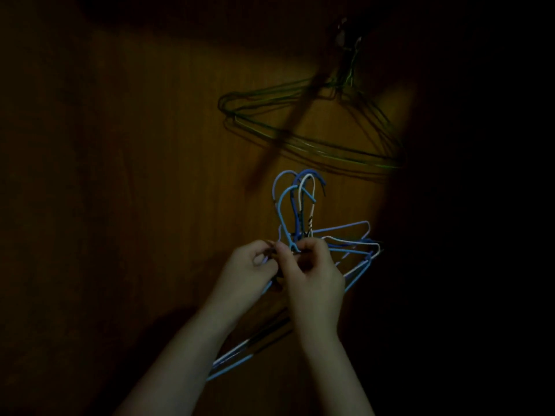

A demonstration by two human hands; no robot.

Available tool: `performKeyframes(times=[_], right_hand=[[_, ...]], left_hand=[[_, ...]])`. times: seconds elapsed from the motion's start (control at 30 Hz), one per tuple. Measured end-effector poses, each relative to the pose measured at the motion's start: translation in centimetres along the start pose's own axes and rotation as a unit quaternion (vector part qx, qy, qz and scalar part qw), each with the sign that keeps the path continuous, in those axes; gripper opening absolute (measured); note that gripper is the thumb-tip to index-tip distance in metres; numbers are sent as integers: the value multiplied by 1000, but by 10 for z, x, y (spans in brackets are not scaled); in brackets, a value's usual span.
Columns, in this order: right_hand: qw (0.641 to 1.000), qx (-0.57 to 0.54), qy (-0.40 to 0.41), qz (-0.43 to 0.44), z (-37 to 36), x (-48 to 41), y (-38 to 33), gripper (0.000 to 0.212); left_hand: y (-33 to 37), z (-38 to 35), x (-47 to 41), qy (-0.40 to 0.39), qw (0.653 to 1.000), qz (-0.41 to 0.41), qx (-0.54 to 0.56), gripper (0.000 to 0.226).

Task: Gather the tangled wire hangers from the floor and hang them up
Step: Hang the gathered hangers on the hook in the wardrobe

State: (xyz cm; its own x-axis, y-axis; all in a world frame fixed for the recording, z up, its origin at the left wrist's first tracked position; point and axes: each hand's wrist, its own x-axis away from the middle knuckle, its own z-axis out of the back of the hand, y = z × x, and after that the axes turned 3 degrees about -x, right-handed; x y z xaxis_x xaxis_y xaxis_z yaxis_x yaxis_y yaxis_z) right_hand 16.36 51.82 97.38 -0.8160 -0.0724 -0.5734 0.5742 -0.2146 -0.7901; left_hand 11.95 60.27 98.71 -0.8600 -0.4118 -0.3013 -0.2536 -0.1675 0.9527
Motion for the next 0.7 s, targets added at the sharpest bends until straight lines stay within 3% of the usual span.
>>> performKeyframes(times=[0.2, 0.47, 0.7], right_hand=[[1000, -15, 21, -14, 8, 10, 1, 24], [1000, -14, -12, 6, 14, 15, 1, 19], [999, -14, -25, 39, 21, 18, 5, 16]], left_hand=[[3, -5, 11, -1, 1000, 10, 9, 21], [7, -10, 12, 2, 999, 15, -28, 19], [3, -6, 7, 27, 997, 25, -68, 34]])
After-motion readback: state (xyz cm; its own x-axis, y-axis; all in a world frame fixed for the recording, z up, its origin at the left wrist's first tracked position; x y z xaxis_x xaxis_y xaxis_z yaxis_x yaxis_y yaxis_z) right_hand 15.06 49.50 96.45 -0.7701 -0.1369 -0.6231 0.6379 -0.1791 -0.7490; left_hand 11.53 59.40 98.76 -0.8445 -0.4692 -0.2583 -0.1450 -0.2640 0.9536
